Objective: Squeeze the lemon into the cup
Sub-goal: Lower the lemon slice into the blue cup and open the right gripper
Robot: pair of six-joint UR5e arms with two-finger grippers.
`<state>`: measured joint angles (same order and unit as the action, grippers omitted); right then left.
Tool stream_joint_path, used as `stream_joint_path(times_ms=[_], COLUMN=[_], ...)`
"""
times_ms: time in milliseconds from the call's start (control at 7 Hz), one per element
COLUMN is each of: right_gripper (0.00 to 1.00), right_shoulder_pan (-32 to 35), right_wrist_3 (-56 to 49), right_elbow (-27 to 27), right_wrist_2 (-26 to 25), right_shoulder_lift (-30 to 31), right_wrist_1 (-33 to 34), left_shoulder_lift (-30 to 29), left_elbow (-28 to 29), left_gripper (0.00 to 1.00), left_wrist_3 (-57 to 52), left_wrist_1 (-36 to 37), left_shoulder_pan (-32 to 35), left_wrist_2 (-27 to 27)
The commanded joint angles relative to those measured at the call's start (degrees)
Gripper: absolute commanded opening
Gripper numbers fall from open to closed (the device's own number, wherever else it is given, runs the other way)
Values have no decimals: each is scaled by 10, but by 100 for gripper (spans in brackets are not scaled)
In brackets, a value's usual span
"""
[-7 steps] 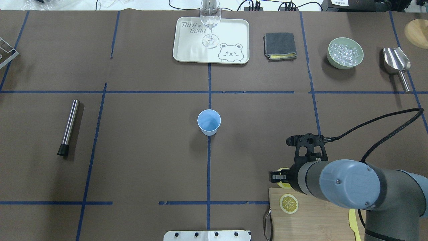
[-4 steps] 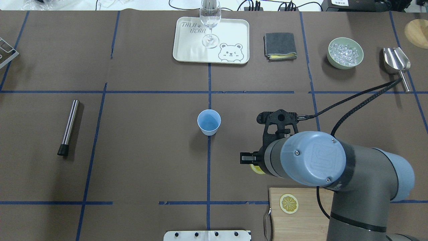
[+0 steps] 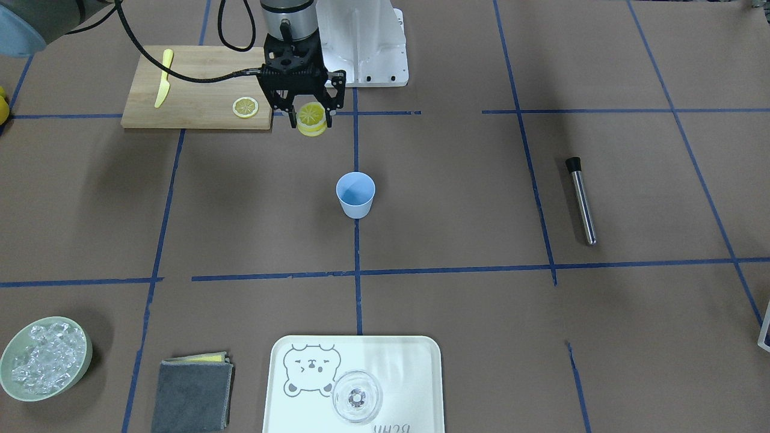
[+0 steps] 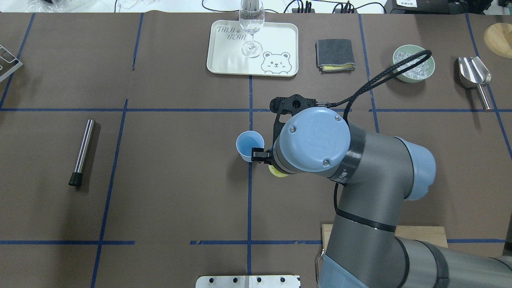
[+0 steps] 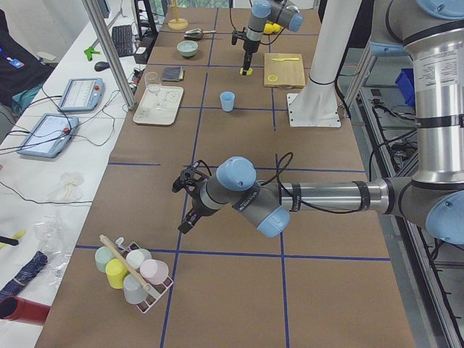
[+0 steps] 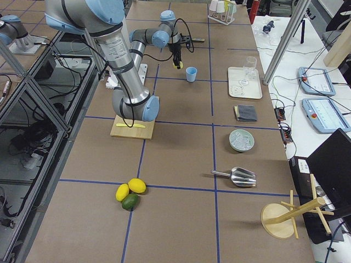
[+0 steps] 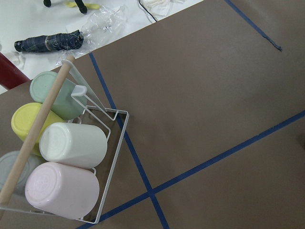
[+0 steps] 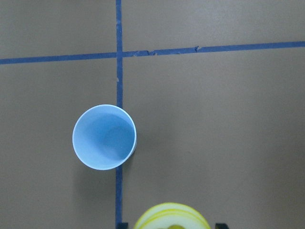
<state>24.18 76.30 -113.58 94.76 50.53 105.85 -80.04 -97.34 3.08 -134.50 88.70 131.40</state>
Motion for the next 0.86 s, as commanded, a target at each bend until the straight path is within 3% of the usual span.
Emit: stream_joint_path(times_ms=[0,143,429,714], right_gripper=[57,57,57,57], right_shoulder_pan=[17,24,31,30], right_wrist_3=[-5,-12,-14,-14], right_elbow=[92,136,223,231], right_wrist_2=[3,3,3,9], right_shoulder_lift=[-70,-101,-120,-119], right_wrist_1=[-6,-6,-79,-79], left_shoulder_lift=[0,0,0,0], left_elbow=[0,0,0,0], left_gripper=[100,100,100,100], left_wrist_3=[0,0,0,0], left_wrist_1=[0,0,0,0], left_shoulder_pan=[0,0,0,0], left_wrist_2=[0,0,0,0])
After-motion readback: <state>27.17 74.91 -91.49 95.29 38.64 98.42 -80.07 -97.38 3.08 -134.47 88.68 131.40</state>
